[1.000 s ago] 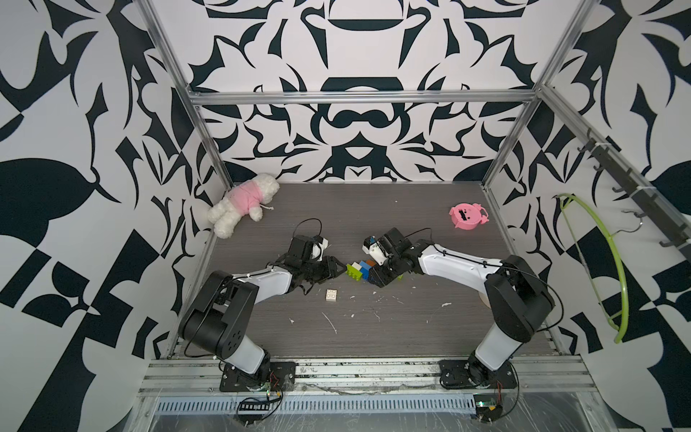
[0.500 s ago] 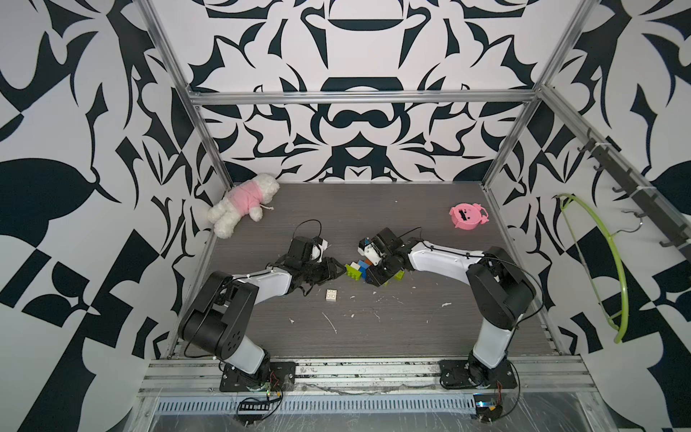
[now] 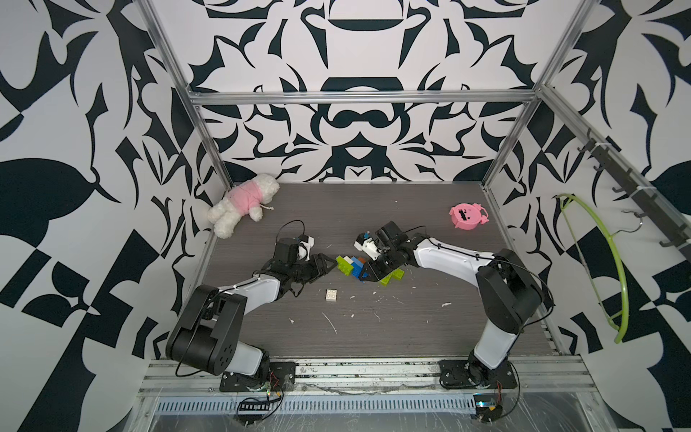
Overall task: Assemble a heart with lego
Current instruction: Adjust the lego brick at the center of the board.
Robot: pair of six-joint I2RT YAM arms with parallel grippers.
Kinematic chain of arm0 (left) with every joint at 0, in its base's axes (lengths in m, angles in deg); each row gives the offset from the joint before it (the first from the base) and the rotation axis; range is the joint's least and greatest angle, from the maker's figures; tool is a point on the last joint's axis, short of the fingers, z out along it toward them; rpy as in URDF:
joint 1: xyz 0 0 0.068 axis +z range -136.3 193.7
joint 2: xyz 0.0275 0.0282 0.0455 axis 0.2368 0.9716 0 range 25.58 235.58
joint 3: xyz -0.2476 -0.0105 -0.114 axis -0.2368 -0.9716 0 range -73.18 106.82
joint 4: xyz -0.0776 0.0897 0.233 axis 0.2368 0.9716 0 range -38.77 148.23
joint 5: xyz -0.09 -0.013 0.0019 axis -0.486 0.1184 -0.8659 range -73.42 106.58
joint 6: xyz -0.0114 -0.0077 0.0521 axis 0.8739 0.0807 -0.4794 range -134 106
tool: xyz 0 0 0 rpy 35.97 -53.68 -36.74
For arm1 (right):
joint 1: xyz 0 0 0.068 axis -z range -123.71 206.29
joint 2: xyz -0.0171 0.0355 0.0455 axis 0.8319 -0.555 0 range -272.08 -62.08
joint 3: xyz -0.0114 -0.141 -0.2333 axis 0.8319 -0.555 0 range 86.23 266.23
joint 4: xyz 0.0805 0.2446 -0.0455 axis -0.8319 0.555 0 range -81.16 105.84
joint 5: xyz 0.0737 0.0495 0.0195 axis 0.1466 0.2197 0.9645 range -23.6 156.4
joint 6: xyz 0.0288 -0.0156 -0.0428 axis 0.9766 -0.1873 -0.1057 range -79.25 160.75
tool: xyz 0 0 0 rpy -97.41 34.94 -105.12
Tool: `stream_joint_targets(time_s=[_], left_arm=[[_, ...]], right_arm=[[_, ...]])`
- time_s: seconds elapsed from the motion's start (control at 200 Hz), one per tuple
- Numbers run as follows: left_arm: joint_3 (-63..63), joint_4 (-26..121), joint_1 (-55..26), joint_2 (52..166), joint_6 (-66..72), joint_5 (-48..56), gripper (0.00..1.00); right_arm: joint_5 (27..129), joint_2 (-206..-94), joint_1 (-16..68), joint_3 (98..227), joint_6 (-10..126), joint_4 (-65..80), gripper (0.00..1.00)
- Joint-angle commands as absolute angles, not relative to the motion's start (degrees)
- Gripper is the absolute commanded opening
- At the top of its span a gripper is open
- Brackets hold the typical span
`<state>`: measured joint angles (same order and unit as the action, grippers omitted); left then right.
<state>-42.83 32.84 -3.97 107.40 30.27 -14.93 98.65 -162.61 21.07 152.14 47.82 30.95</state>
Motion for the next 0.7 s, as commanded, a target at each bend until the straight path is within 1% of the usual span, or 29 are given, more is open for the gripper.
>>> stream_joint_targets(time_s=[0.0, 0.08, 0.195, 0.38, 0.44, 0.525, 0.695], left_arm=[[-43.4, 26.1, -3.2, 104.6, 33.8, -18.3, 0.6], [-44.3, 20.4, -3.1, 103.7, 37.4, -19.4, 0.61], [-46.6, 10.5, -3.1, 103.7, 42.6, -19.2, 0.63], [-48.1, -2.6, -2.8, 110.0, 47.3, -22.0, 0.63], [-48.6, -8.4, -2.3, 113.2, 49.9, -23.0, 0.64], [-48.4, -16.6, -1.9, 118.2, 53.3, -24.1, 0.62], [-47.3, -28.4, -1.8, 125.7, 58.4, -24.0, 0.6]], right_arm=[[113.1, -160.8, 24.0, 152.7, 53.6, 28.9, 0.13], [119.7, -161.1, 25.9, 151.3, 58.5, 25.5, 0.13], [126.8, -161.3, 28.7, 146.6, 68.0, 14.8, 0.13], [134.6, -164.6, 29.4, 143.9, 78.5, 0.8, 0.14], [136.8, -166.0, 29.6, 143.4, 81.9, -3.7, 0.14], [137.9, -167.8, 29.9, 143.2, 83.0, -5.4, 0.14], [140.0, -170.0, 30.6, 142.1, 86.0, -9.7, 0.14]])
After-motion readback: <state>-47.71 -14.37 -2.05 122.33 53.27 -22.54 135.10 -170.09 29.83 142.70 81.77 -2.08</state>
